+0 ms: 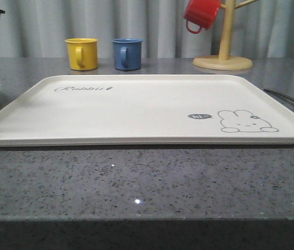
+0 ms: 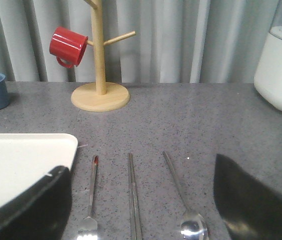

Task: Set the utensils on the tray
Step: 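Lift the white plate with the left gripper and carry it over the tray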

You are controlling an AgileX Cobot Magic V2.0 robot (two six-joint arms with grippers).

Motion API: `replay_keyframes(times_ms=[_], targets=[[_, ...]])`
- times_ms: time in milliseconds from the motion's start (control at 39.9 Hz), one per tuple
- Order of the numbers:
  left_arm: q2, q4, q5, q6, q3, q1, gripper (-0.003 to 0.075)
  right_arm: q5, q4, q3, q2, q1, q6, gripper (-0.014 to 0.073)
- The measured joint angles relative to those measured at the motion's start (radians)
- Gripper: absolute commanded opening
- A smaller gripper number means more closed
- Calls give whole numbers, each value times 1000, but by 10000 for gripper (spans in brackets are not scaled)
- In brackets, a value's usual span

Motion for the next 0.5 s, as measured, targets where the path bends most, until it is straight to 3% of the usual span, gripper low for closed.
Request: replay_keyframes(times_ms=[226, 401, 502], targets=[[-58, 11, 59, -26, -177, -105, -18, 0, 0, 0, 0, 0, 0, 608], [-56, 159, 72, -125, -335, -379, -18, 0, 0, 0, 0, 0, 0, 608], [1, 171, 77, -138, -391, -530, -18, 0, 0, 0, 0, 0, 0, 608]])
